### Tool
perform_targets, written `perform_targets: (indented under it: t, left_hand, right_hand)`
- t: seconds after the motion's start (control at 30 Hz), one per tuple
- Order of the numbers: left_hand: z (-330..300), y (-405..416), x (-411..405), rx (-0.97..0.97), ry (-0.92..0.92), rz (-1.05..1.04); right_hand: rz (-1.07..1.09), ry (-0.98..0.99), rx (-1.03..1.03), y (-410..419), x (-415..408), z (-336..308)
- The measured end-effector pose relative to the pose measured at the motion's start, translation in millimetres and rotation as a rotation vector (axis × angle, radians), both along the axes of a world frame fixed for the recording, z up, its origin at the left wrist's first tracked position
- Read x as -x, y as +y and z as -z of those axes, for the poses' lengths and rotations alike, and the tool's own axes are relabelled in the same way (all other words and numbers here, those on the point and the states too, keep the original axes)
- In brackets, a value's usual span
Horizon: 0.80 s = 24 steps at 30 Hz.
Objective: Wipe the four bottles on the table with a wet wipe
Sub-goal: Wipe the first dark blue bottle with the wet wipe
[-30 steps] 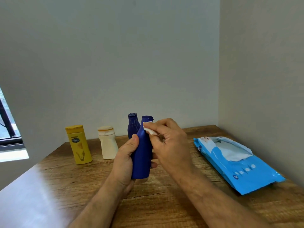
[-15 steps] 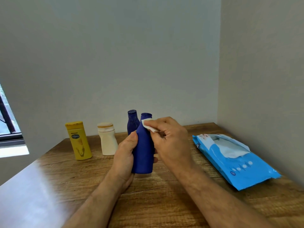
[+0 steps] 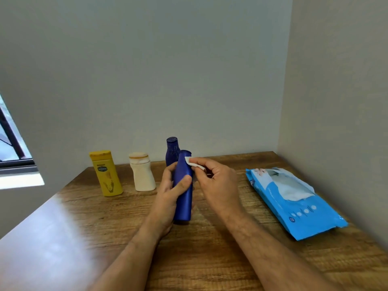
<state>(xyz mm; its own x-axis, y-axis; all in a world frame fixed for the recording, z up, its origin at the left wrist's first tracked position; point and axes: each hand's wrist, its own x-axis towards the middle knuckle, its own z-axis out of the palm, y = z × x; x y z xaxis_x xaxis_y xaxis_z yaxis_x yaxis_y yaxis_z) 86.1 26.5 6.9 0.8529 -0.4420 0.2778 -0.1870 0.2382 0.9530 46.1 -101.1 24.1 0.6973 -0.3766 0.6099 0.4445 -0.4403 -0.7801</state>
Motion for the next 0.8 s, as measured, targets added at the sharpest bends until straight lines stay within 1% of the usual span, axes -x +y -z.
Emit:
perform_targets:
  t: [0.07, 0.17, 0.23, 0.3, 0.4, 0.57, 0.7, 0.8]
  left_hand:
    - [3, 2, -4, -0.005, 0.024, 0.022]
    - [2, 2, -6, -0.057, 0.024, 0.013]
    - [2, 2, -5, -0.049, 0.045, 0.009]
    - [3, 1, -6, -0.013, 0.058, 0.011]
    - [3, -1, -5, 0.036, 0.078, 0.026]
    - [2, 3, -1, 0.077, 0.112, 0.014]
    - [3, 6, 1, 0.147, 0.112, -0.031]
    - [0, 7, 1, 0.216, 0.096, -0.075]
  right_hand:
    - [0.0, 0.011, -0.034, 2, -1, 0]
    - [0.031, 0.033, -0.037, 0, -3, -1]
    - [0.055, 0.034, -0.036, -1, -3, -2]
    - [0.086, 0.006, 0.026, -3, -2, -3]
    - [0.098, -0.018, 0.18, -3, -1, -1]
    - [0.076, 0.005, 0.238, 2, 3, 0]
    - [0.059, 0.052, 0.302, 13, -6, -14]
    - [0.035, 0.003, 0.33, 20, -14, -22]
